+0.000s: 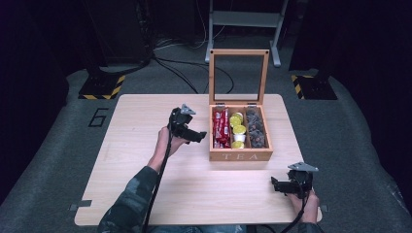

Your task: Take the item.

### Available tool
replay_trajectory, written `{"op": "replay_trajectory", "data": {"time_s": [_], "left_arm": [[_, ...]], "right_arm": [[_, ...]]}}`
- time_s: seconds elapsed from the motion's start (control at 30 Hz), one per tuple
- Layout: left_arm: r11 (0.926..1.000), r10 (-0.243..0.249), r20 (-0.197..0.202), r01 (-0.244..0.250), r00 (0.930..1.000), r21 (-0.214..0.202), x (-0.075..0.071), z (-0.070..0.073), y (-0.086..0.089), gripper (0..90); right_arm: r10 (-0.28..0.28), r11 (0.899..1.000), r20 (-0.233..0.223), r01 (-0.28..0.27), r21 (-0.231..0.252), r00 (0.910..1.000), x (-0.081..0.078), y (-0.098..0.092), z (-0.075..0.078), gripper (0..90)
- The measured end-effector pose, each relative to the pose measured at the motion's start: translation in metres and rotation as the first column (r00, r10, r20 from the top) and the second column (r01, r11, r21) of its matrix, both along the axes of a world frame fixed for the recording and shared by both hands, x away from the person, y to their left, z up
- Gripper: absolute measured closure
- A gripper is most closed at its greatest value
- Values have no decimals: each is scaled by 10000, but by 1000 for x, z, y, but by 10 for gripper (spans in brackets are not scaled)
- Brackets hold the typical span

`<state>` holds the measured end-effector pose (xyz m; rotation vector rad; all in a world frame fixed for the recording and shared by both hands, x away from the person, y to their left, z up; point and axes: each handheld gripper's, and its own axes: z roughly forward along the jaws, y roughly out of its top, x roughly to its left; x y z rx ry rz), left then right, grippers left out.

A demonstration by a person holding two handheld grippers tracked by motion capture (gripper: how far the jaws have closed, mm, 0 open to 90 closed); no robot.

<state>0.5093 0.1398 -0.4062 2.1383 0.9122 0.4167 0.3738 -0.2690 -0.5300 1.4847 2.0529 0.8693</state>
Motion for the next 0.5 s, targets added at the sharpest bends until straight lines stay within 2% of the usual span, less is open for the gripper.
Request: {"op": "replay_trajectory", "data": {"time_s": [0.03,0.07,0.1,0.13,0.17,0.2,0.27,0.5], "left_arm": [[10000,0,0,0,10000,0,0,0,0,20],[10000,-23,33,23,10000,29,5,0,-9,14],[10000,-23,33,23,10000,29,5,0,-9,13],[9997,-150,-31,151,9999,172,9,0,-18,9],[9997,-150,-31,151,9999,172,9,0,-18,7],[9997,-143,-30,144,9999,187,13,-2,-27,6],[9993,-199,29,198,9998,313,15,-3,-33,4],[9980,-390,-255,402,9989,490,27,-8,-54,3]], "right_arm": [[0,10000,0,0,0,10000,0,0,0,0],[-1,10000,-1,1,2,10000,0,0,0,0],[-1,10000,-1,1,2,10000,0,0,0,0],[-11,10000,-9,11,4,10000,0,0,0,0],[3,10000,3,-3,0,10000,0,0,0,0],[3,10000,0,-3,3,10000,0,0,0,0],[-2,10000,-3,2,5,10000,0,0,0,0],[8,10000,-2,-8,6,10000,0,0,0,0]]}}
